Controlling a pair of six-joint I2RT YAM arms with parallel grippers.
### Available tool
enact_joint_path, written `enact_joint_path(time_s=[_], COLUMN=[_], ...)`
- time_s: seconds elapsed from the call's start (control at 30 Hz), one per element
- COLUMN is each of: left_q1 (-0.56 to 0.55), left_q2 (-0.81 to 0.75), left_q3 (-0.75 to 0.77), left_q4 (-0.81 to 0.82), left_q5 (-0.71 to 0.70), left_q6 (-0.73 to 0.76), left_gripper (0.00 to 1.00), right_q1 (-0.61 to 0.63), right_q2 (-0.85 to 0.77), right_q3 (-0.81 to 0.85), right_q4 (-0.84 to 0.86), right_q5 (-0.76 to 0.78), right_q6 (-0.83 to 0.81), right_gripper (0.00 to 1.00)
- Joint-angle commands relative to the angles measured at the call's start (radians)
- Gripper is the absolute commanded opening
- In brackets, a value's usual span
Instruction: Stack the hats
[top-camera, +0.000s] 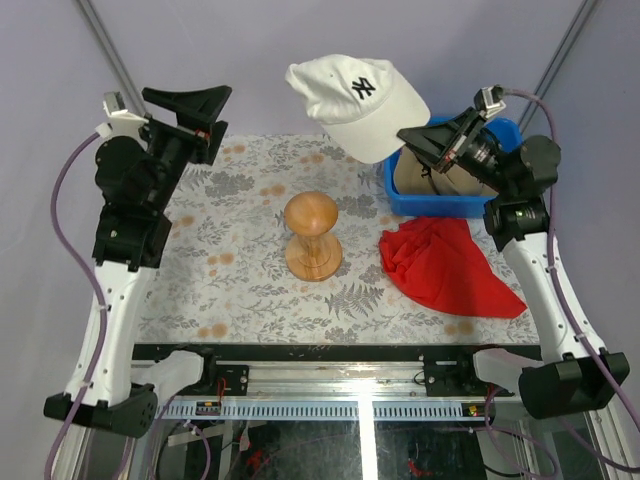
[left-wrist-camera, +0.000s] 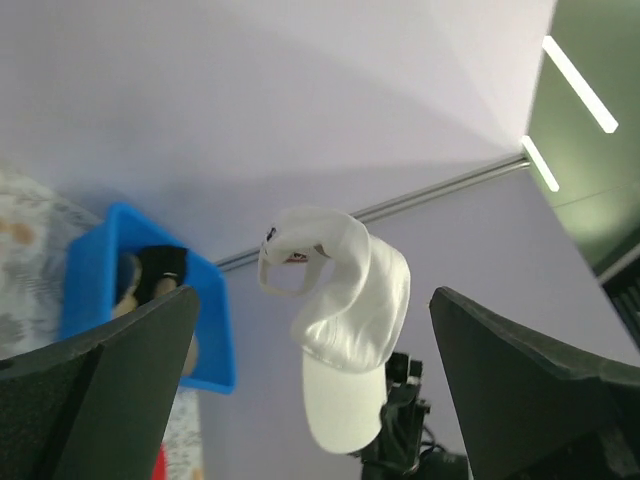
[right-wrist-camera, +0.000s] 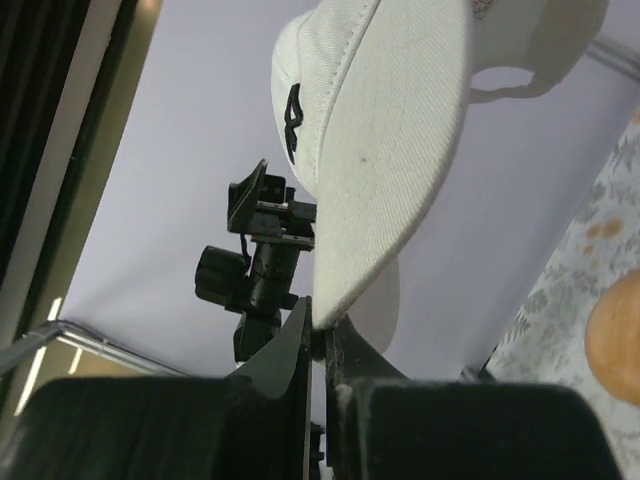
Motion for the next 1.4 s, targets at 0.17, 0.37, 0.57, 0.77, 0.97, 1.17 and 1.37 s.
enact_joint_path(time_s=[0.17,0.37,0.57,0.77,0.97,1.17,1.37], left_q1=[0.108,0.204,0.256,0.264,0.264,0.264,0.262], left_q2=[-0.144,-0.202,-0.235,-0.252,-0.255,-0.251,-0.243], left_q3=[-0.278,-0.317,-0.326,-0.343,-0.374,-0.413,-0.496], left_q4=[-0.201,-0.297,-0.364,-0.376,-0.355,-0.335,-0.270], left_q5=[0.094,0.125,0.142,0.143,0.157,0.180,0.239], left_q6=[0.149,0.229,0.275,0.281,0.268,0.267,0.269], left_gripper=[1.00,1.00,0.99,1.00,1.00,1.00,1.00], right_q1=[0.174,0.286,0.290,0.293,0.287,0.233,0.126], right_q2=[0.143,0.241,0.227,0.207,0.146,-0.001,-0.151], right_q3=[-0.043,0.239,-0.004,-0.065,-0.152,-0.296,-0.517], right_q4=[0.150,-0.523,-0.141,-0.204,-0.215,-0.216,-0.222], right_q5=[-0.073,-0.007,-0.050,-0.045,-0.040,-0.035,-0.062], right_q6=[0.408,-0.095,0.086,0.017,-0.024,-0.024,-0.027], right_gripper=[0.00,0.00,0.00,0.00,0.00,0.00,0.00])
